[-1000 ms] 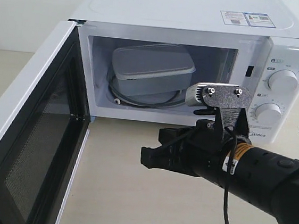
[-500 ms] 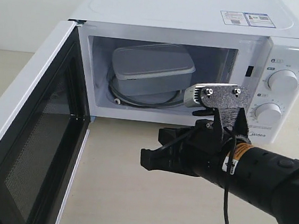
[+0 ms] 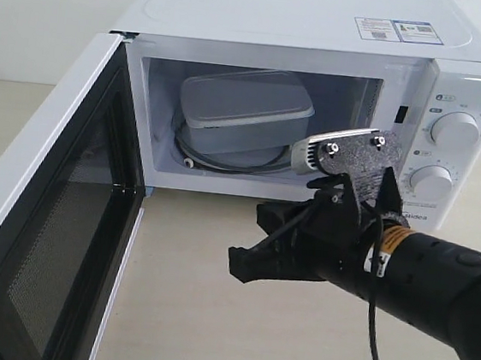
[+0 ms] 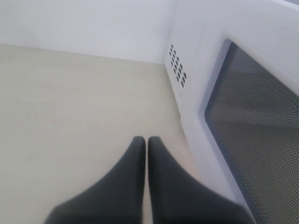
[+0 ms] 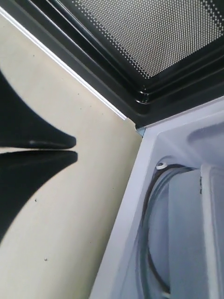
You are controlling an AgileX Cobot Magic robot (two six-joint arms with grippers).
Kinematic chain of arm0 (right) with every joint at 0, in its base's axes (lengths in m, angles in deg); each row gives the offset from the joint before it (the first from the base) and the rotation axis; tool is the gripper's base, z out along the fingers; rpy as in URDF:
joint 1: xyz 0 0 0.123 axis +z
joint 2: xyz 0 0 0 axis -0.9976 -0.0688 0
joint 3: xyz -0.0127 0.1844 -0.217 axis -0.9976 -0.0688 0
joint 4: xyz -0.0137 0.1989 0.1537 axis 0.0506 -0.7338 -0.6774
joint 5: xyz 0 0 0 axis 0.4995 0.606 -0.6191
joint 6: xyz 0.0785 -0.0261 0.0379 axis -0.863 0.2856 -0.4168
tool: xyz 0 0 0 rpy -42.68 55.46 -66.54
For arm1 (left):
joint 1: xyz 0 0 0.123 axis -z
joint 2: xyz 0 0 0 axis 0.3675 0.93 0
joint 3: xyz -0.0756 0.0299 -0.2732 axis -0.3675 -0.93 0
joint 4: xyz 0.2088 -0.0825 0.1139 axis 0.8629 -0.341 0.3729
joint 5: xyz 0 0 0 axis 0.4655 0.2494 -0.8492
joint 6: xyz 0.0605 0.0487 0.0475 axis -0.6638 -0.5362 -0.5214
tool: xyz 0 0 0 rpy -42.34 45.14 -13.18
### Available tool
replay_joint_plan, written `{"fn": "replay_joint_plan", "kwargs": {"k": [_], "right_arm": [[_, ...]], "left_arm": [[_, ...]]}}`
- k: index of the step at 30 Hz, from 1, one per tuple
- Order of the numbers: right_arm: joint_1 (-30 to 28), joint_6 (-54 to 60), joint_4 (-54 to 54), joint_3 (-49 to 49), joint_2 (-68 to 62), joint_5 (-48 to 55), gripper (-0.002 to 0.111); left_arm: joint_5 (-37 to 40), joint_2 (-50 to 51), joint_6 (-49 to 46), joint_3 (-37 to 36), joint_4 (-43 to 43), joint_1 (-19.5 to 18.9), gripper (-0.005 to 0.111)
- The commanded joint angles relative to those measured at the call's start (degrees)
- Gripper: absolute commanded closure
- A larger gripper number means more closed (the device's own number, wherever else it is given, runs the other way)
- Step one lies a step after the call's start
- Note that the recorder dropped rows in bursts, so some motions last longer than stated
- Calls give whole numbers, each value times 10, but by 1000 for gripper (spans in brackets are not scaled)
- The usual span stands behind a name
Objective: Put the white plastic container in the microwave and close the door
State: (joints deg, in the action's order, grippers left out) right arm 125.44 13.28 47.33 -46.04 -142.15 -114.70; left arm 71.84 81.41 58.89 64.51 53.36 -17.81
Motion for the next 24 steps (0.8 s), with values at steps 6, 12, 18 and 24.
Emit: {"fn": "replay_joint_plan", "kwargs": {"k": [6, 12, 18, 24], "right_arm": [[-104, 82, -2, -2, 185, 209, 108], [-220, 130, 1, -2, 328, 301, 108], [-311, 160, 2, -69, 471, 278, 108], [-348, 153, 1, -250, 625, 110, 108]], "left_arm": [[0, -2, 0, -2, 1, 2, 102], [0, -2, 0, -2, 1, 2, 102], [0, -2, 0, -2, 1, 2, 102], [0, -2, 0, -2, 1, 2, 102]]}}
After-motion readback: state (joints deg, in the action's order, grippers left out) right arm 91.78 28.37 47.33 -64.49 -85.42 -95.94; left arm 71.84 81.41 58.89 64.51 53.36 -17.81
